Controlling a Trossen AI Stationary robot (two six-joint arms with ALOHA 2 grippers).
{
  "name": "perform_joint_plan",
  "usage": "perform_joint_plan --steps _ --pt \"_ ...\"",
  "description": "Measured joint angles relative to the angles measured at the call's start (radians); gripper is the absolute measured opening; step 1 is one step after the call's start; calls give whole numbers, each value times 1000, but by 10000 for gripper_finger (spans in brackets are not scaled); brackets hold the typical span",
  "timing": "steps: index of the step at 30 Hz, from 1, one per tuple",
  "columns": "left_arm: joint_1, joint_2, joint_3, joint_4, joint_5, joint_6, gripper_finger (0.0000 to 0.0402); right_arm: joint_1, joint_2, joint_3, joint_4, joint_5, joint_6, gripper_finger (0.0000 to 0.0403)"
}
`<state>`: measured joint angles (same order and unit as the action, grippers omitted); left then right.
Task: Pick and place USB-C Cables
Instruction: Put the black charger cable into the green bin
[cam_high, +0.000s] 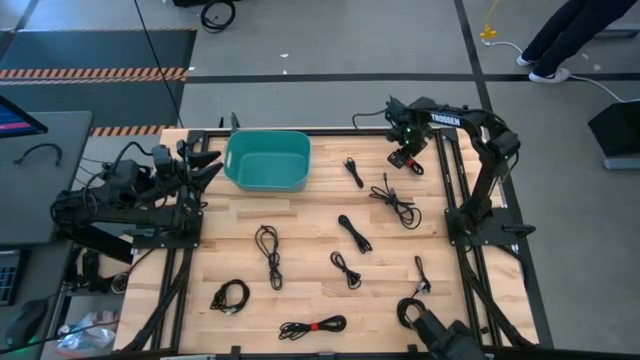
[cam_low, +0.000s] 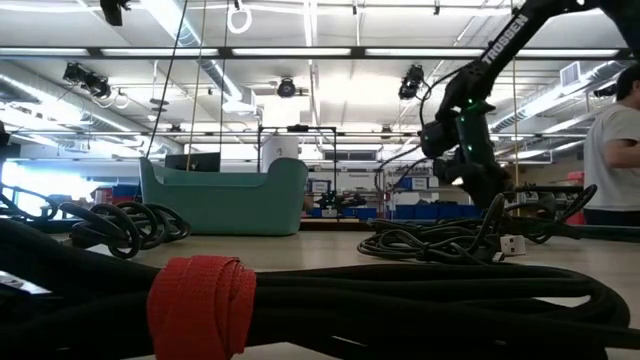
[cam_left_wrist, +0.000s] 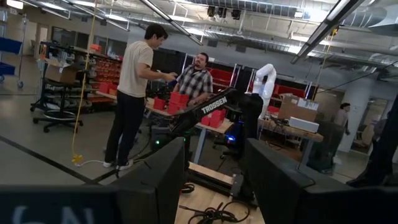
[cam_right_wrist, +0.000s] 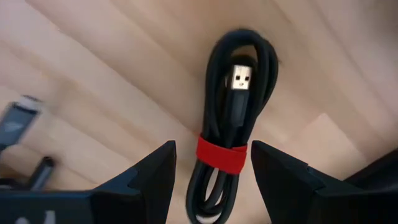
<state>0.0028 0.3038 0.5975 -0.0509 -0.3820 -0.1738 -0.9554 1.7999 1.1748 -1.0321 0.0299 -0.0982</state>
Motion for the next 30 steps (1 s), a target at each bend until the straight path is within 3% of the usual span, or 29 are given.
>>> perform_joint_plan --steps 11,15,20,30 --pt "0 0 0 0 0 -24 179 -8 -1 -68 76 -7 20 209" --pt "0 0 0 0 0 -27 179 -8 -1 -68 34 -21 28 159" --pt "0 0 0 -1 1 -26 178 -8 -1 -68 -8 -59 42 33" --pt "0 0 0 -2 1 -24 178 30 -41 -46 -8 -103 54 26"
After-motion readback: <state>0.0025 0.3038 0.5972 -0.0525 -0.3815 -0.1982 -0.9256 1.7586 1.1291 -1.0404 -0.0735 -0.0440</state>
